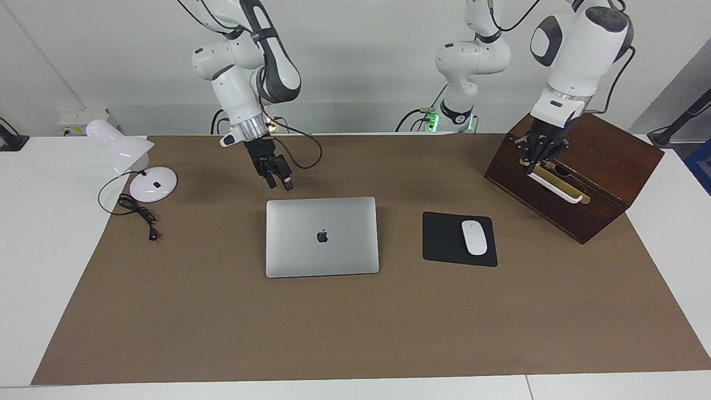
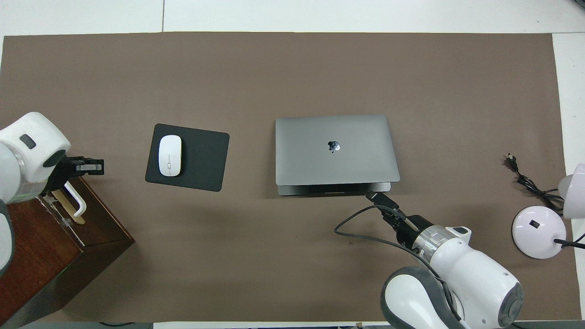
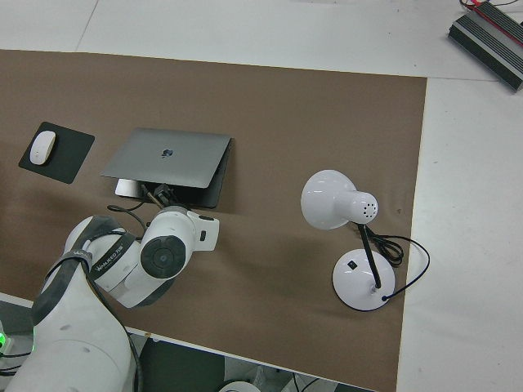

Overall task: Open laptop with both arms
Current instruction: 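Reach the right gripper to the laptop lid edge while the left gripper advances, then press the left gripper on the laptop base near the robot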

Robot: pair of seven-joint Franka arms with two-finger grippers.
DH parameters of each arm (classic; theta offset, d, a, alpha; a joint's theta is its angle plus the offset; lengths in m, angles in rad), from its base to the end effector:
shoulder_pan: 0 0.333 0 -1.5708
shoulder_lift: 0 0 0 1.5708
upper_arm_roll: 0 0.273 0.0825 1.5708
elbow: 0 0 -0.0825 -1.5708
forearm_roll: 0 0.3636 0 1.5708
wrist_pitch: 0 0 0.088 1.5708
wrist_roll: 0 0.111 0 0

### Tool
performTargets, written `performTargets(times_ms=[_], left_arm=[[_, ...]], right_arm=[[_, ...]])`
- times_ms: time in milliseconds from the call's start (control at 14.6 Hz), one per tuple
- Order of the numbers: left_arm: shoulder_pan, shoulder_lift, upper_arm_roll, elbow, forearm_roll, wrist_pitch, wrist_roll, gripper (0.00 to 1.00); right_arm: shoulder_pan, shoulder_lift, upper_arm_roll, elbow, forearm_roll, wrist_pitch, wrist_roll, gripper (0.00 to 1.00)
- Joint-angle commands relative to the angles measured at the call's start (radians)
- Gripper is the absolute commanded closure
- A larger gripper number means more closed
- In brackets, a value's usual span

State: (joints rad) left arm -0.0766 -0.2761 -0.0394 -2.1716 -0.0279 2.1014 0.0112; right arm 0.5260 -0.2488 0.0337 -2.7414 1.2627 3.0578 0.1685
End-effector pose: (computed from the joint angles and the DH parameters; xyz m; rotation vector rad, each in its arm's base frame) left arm 0.4812 -0.0585 0.4896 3.0949 -0.1784 0.3184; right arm 0.3691 0.1423 0.2990 -2.3328 1.0461 -0.3720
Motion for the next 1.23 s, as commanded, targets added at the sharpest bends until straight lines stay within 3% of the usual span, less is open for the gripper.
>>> performTargets(times_ms=[0,274,821,1163], left_arm=[[-0.038,-0.075,0.009,-0.115,-0.006,0.095,-0.004,1.00],[-0.107,-0.116,0.010,-0.227,-0.006,0.233,-0.005,1.00],[-0.212,-0.118,0.010,-0.350,-0.055,0.432,-0.046,1.00],[-0.339,-0.068,0.012,-0.476,-0.055,0.736,-0.197,1.00]], right_arm=[[0.005,0.051,-0.001,0.063,0.095,0.018,-0.011,0.00],[-0.003,0.124,-0.005,0.141,0.132,0.016,-0.038,0.00],[-0.037,0.197,-0.008,0.239,0.130,0.016,-0.102,0.00],[-0.050,0.221,-0.008,0.262,0.130,0.013,-0.126,0.00]])
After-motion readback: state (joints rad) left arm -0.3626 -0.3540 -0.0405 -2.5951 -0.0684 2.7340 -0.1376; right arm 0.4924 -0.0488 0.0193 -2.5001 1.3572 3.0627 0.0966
